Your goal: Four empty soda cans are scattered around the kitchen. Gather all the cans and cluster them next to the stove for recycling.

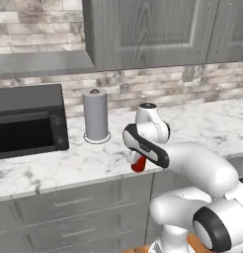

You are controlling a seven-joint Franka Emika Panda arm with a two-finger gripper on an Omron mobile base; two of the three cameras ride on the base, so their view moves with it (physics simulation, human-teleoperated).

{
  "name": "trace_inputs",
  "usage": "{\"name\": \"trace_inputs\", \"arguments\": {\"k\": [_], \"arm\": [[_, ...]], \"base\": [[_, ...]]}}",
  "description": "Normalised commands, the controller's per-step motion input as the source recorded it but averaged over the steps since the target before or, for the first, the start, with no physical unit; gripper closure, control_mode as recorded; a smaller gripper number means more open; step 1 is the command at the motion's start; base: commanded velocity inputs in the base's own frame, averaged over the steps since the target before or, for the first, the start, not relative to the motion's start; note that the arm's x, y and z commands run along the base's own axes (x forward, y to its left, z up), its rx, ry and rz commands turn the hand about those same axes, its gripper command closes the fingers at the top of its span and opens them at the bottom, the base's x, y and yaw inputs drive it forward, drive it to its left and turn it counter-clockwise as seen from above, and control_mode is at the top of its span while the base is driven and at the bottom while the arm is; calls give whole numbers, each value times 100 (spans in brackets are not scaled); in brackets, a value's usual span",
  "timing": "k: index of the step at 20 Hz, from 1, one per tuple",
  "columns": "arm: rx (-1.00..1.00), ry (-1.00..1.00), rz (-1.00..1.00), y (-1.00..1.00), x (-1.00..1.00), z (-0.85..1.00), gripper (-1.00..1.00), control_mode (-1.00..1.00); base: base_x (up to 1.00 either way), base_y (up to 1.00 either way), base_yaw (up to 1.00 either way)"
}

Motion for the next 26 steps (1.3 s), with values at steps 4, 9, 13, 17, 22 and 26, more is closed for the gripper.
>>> {"name": "trace_inputs", "arguments": {"k": [4,9,13,17,22,26], "arm": [[0,0,0,0,0,0,100,100],[0,0,0,0,0,0,100,100],[0,0,0,0,0,0,100,100],[0,0,0,0,0,0,100,100],[0,0,0,0,0,0,100,100],[0,0,0,0,0,0,100,100]], "base": [[2,75,0],[7,75,0],[8,75,0],[12,75,0],[14,75,0],[16,75,0]]}}
